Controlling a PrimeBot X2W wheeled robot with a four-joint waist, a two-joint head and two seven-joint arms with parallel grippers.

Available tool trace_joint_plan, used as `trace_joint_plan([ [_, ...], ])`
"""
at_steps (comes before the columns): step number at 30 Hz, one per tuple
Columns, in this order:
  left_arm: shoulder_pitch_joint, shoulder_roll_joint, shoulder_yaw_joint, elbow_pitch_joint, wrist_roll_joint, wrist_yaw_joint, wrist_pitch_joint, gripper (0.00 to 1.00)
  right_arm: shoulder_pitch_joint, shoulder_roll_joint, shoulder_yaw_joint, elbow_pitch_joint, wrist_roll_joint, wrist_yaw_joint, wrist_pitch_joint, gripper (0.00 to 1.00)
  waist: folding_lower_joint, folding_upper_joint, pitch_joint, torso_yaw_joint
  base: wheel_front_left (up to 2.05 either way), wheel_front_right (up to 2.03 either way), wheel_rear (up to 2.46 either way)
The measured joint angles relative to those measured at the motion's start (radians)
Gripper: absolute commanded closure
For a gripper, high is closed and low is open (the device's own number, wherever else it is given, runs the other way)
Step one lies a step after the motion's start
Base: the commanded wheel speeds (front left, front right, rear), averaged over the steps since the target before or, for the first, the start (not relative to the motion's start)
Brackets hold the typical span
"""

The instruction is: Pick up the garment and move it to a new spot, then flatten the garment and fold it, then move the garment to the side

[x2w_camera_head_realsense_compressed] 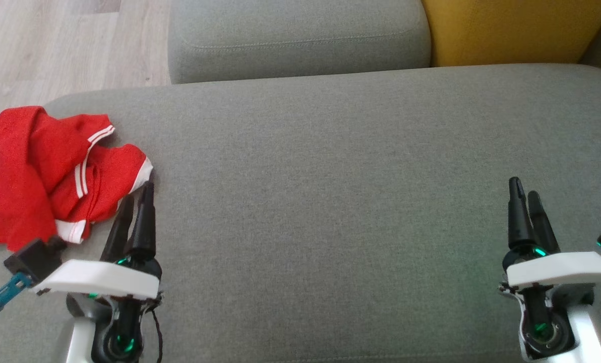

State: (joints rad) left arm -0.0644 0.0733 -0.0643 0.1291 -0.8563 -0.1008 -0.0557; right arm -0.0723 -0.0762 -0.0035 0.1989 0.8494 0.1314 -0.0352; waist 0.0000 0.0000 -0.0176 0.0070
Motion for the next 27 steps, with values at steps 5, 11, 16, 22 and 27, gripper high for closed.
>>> trace_joint_plan([
  [5, 0.0, 0.019, -0.023, -0.005, 0.057, 0.013, -0.009, 0.0, 0.0, 0.0, 0.007, 0.0, -0.06, 0.0, -0.01, 0.0, 0.0, 0.0, -0.003, 0.001, 0.0, 0.0, 0.0],
  [11, 0.002, 0.035, -0.053, -0.003, 0.133, 0.033, -0.027, 0.0, 0.0, 0.0, 0.02, 0.007, -0.152, 0.0, -0.027, 0.0, 0.0, 0.0, -0.006, 0.001, 0.0, 0.0, 0.0],
  [16, 0.005, 0.053, -0.067, 0.005, 0.207, 0.061, -0.045, 0.0, 0.001, 0.0, 0.031, 0.012, -0.248, 0.0, -0.037, 0.0, 0.0, 0.0, -0.012, 0.0, 0.0, 0.0, 0.0],
  [22, 0.021, 0.063, -0.094, 0.016, 0.278, 0.079, -0.062, 0.0, 0.002, 0.0, 0.038, 0.02, -0.332, 0.0, -0.046, 0.0, 0.0, 0.0, -0.018, 0.002, 0.0, 0.0, 0.0],
  [27, 0.021, 0.08, -0.118, 0.026, 0.336, 0.102, -0.074, 0.0, 0.002, 0.0, 0.039, 0.026, -0.403, 0.0, -0.053, 0.0, 0.0, 0.0, -0.023, 0.002, 0.0, 0.0, 0.0],
])
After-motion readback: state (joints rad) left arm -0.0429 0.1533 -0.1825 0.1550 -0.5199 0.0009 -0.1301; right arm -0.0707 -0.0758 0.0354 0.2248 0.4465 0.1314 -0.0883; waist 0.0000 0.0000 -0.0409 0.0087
